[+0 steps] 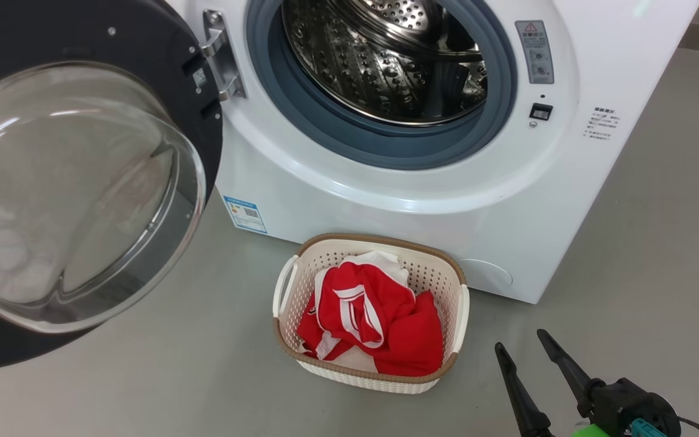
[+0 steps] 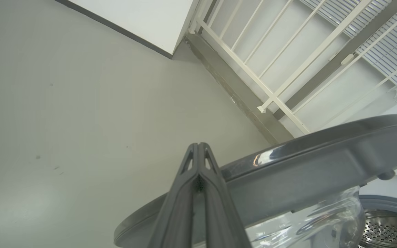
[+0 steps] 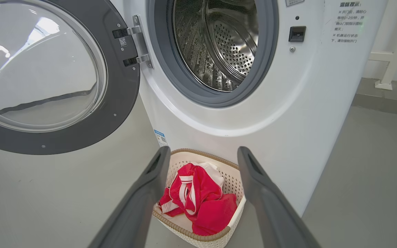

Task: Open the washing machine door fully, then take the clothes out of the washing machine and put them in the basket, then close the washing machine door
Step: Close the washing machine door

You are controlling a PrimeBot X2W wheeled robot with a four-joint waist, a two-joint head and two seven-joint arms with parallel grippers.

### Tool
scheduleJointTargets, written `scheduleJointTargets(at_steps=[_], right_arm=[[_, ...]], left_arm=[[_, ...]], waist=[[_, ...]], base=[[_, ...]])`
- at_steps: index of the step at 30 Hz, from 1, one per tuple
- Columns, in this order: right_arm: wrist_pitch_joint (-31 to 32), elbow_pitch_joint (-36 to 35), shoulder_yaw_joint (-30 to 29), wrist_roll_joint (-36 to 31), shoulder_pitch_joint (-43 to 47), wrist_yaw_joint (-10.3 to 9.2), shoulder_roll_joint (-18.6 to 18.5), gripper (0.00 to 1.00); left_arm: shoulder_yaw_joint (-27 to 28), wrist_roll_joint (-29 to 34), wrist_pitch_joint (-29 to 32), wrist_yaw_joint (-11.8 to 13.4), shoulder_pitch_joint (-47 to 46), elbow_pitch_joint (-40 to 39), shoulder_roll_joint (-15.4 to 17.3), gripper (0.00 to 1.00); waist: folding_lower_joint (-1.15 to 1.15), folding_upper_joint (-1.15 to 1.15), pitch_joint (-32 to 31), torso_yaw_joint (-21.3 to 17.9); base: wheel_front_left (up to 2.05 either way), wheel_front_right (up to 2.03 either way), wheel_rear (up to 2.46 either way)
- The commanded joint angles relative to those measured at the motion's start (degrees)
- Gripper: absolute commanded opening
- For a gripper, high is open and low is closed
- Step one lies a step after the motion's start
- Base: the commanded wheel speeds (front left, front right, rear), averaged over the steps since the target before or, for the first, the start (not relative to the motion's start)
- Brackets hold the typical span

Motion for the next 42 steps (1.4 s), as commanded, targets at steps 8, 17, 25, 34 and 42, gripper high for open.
scheduleJointTargets(at_steps=[8,17,25,34,42], right_arm=[[-0.37,-2.97,2.19,-1.25,-2.65,0.37,-0.73,1.00],[-0.37,-3.75,1.97,-1.79,-3.25,0.37,-1.09,1.00],[-0.37,-3.86,1.68,-1.88,-2.83,0.37,-0.83,1.00],[-0.37,-3.93,1.00,-1.62,-1.86,0.37,-0.46,1.00],[-0.37,-4.26,0.82,-1.53,-1.47,0.37,-0.24,1.00]], left_arm=[[0.41,-3.20,1.19,-0.32,-0.56,0.22,5.91,0.00],[-0.73,-6.36,2.29,-0.32,0.50,-0.12,5.93,0.00],[-3.53,-10.48,8.56,-0.32,2.63,-3.54,6.02,0.00],[-6.50,-15.94,15.43,-0.32,7.50,-10.34,6.56,0.00],[-7.56,-20.14,17.93,-0.32,11.29,-16.85,7.33,0.00]], waist=[[0.00,0.00,2.09,-1.83],[0.00,0.00,3.53,-2.28],[0.00,0.00,2.56,-2.09],[0.00,0.00,0.95,-1.60],[0.00,0.00,0.44,-1.47]], base=[[0.00,0.00,0.00],[0.00,0.00,0.00],[0.00,0.00,0.00],[0.00,0.00,0.00],[0.00,0.00,0.00]])
